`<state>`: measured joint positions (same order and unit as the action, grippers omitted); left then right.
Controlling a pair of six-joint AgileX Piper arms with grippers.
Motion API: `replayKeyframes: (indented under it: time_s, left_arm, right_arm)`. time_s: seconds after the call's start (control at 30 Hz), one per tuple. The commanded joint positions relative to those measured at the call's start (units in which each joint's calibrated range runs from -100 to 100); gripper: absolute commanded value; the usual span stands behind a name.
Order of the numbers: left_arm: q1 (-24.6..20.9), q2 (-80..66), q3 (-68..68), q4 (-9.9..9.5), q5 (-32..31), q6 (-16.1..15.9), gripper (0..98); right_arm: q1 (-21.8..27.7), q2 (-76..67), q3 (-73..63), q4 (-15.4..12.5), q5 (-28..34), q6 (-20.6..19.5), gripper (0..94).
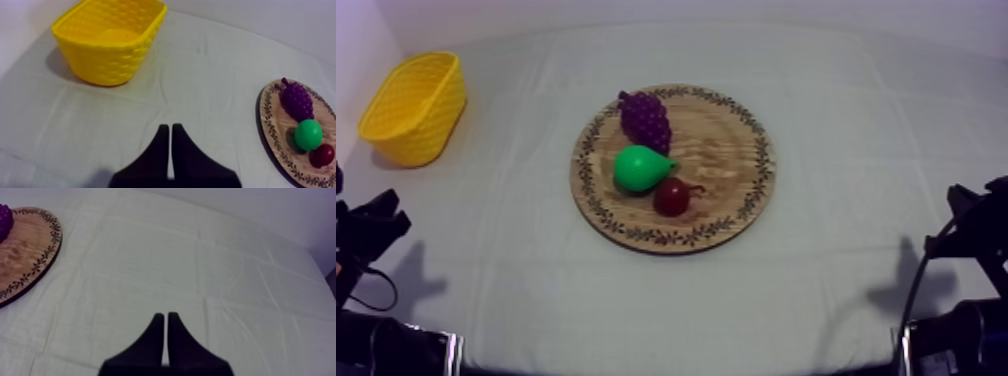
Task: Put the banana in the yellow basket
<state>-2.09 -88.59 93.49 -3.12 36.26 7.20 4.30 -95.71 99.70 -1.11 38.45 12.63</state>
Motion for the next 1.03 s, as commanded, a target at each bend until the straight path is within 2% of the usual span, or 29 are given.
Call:
replayKeyframes:
  time_s: [0.0, 0.07, 0.23, 0.33, 1.0]
  left_arm:
    - [0.7, -3.3, 3.9, 0.72, -1.2, -2.9, 0.1]
    - [1.2, -4.6, 5.0, 0.94, -2.4, -2.9, 0.0]
    - [1.6, -7.7, 6.1, 1.08, -4.1, 2.7, 0.0]
    - [0.9, -9.9, 6.2, 1.00, -4.3, 4.8, 0.1]
    - [0.4, -11.1, 6.3, 0.94, -3.8, 4.1, 0.1]
  right_arm:
    - [0.0, 0.0, 0.0, 0.0, 0.0, 0.0, 0.6]
    - [0.0, 0.0, 0.0, 0.0, 0.0, 0.0, 0.6]
    - [0.0, 0.0, 0.0, 0.0, 0.0, 0.0, 0.6]
    - [0.0, 0.0, 0.0, 0.0, 0.0, 0.0, 0.6]
    - [0.0, 0.0, 0.0, 0.1, 0.0, -0.1, 0.6]
